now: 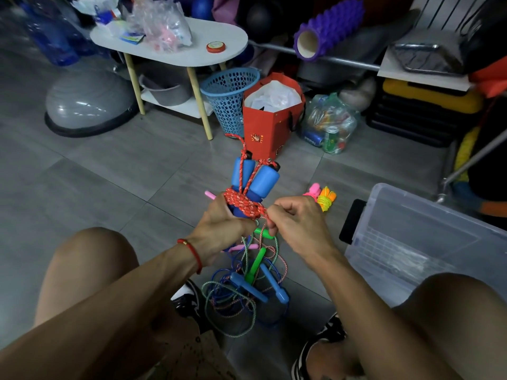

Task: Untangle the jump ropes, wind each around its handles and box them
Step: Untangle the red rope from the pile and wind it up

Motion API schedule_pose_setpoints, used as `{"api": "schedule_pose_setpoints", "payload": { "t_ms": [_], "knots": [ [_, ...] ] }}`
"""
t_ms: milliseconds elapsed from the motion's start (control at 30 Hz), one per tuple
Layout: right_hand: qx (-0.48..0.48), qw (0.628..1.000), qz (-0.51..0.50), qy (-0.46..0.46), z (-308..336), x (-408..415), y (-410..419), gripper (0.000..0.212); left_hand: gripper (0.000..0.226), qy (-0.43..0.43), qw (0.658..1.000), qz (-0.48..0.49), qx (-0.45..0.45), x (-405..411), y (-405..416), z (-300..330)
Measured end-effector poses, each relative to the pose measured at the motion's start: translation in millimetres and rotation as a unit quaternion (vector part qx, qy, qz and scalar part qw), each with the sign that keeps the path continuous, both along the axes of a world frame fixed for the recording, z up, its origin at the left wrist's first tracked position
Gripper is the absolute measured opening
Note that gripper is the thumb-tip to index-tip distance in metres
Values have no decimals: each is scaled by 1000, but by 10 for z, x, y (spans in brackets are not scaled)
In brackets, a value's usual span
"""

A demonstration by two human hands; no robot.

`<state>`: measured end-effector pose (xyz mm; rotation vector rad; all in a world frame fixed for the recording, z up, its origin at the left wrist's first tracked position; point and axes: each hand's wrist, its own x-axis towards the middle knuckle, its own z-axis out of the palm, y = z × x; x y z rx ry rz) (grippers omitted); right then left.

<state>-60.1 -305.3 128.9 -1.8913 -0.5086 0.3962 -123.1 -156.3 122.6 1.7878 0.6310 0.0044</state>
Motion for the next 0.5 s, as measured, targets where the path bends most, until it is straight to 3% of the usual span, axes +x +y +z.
{"api": "schedule_pose_setpoints", "payload": {
  "t_ms": [333,500],
  "knots": [
    [51,994,-8,99,-128,130,-122,31,33,-4,998,-54,-44,-16,-1,81],
    [61,988,33,139,-175,140,-196,24,67,-28,996,-83,-31,-49,33,14]
  ]
}}
